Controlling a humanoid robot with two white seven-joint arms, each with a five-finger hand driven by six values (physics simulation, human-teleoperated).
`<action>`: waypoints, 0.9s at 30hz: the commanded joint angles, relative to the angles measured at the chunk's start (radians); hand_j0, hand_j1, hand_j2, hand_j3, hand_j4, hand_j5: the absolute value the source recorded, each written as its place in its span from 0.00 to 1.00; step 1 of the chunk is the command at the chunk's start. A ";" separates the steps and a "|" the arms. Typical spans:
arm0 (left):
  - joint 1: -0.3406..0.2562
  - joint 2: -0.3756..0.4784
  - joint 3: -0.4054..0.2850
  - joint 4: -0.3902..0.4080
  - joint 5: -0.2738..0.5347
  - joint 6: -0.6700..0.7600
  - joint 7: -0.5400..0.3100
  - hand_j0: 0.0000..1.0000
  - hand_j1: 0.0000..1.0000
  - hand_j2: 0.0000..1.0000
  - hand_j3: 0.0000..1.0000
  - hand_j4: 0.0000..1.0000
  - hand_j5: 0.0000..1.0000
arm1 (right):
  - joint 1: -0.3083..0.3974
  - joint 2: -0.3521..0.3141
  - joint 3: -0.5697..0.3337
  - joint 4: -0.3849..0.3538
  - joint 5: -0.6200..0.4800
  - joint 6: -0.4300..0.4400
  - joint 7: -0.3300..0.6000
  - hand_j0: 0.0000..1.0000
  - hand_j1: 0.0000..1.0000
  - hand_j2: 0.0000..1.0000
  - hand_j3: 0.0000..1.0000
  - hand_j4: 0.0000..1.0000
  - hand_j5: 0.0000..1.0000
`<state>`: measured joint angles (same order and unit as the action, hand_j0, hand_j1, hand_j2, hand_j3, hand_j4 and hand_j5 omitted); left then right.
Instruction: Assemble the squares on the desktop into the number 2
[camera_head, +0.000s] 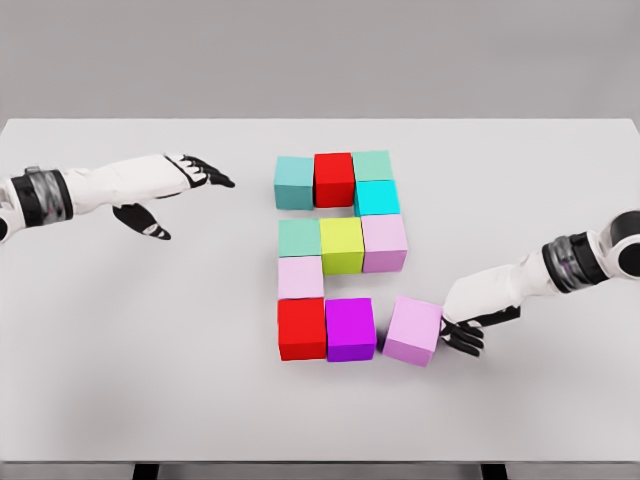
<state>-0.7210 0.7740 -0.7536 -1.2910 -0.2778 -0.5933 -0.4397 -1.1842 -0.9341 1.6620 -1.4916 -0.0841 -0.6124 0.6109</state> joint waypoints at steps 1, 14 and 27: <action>0.000 0.001 0.000 -0.001 0.017 -0.018 -0.001 1.00 1.00 1.00 1.00 1.00 1.00 | -0.002 0.003 -0.001 0.001 -0.005 0.001 0.000 0.10 0.10 0.10 0.10 0.10 0.10; 0.000 0.022 -0.001 0.004 0.015 -0.018 -0.001 1.00 1.00 1.00 1.00 1.00 1.00 | -0.008 0.026 -0.001 0.002 -0.005 0.001 0.000 0.10 0.10 0.10 0.10 0.10 0.10; 0.000 0.024 0.003 0.021 0.015 -0.018 0.001 1.00 1.00 1.00 1.00 1.00 1.00 | -0.009 0.026 -0.001 0.017 -0.005 0.001 0.000 0.10 0.10 0.10 0.10 0.10 0.10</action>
<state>-0.7210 0.7965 -0.7544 -1.2754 -0.2689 -0.6129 -0.4393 -1.1934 -0.9099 1.6621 -1.4779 -0.0835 -0.6126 0.6109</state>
